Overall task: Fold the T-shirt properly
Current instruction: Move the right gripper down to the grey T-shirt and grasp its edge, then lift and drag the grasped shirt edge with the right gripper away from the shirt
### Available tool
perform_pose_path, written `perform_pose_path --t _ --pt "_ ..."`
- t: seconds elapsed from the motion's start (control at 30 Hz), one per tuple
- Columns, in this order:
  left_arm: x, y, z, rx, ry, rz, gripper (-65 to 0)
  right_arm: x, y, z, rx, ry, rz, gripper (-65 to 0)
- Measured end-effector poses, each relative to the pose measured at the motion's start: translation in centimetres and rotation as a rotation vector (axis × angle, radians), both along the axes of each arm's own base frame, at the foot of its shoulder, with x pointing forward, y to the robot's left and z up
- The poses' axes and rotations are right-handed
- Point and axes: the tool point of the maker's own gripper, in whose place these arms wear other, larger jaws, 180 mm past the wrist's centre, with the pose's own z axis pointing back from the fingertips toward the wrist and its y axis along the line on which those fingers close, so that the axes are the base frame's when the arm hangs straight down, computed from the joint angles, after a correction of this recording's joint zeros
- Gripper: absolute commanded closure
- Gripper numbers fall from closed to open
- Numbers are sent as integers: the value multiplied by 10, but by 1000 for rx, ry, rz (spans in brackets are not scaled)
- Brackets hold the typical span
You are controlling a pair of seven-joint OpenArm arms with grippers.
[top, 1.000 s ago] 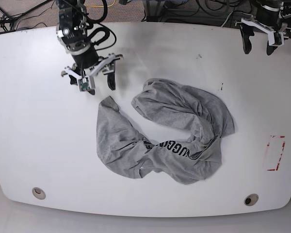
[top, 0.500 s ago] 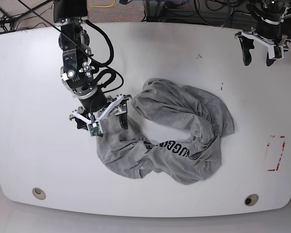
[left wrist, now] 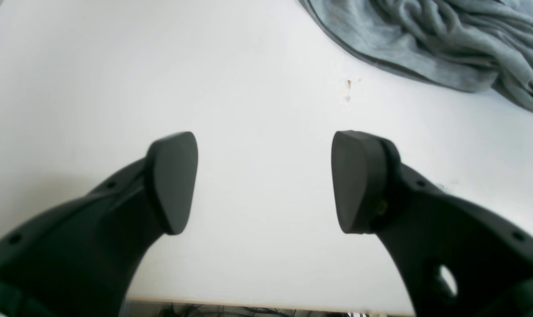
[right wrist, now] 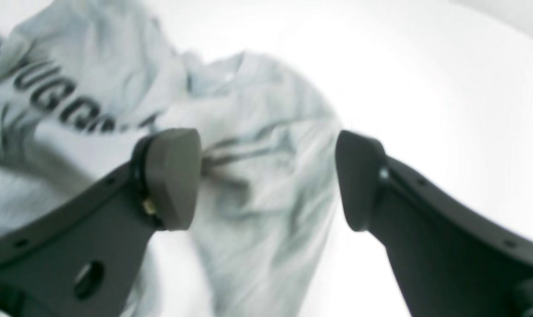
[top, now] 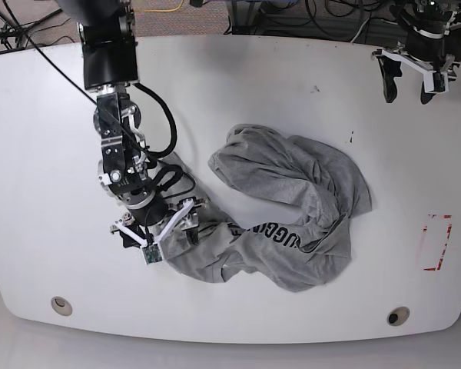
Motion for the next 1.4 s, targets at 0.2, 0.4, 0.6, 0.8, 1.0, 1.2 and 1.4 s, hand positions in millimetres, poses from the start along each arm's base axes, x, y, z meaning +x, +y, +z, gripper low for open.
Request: perform_pose_path --t 0.2,0.4,0.6,0.8,1.0,1.2,1.4 --pt "-1 -14 -2 -20 5 -68 -443 27 -8 -4 -20 27 0 -460" --pt "0 -20 -3 -31 7 -88 -442 51 -11 -13 6 16 2 -460" --pt "-2 -23 -5 -49 7 -70 -442 66 -26 -36 9 64 -32 -460" --pt "-3 -24 -6 -49 9 -71 -442 82 -39 -47 27 63 -71 -460" --pt "-7 -23 -8 -49 22 -71 -442 89 -50 -59 44 71 -101 -460" --pt "-11 -24 -10 -50 33 -70 -442 81 -57 -83 46 121 -124 -460" --pt "-10 -23 -9 -49 31 -71 -443 74 -54 -96 51 151 -125 -460"
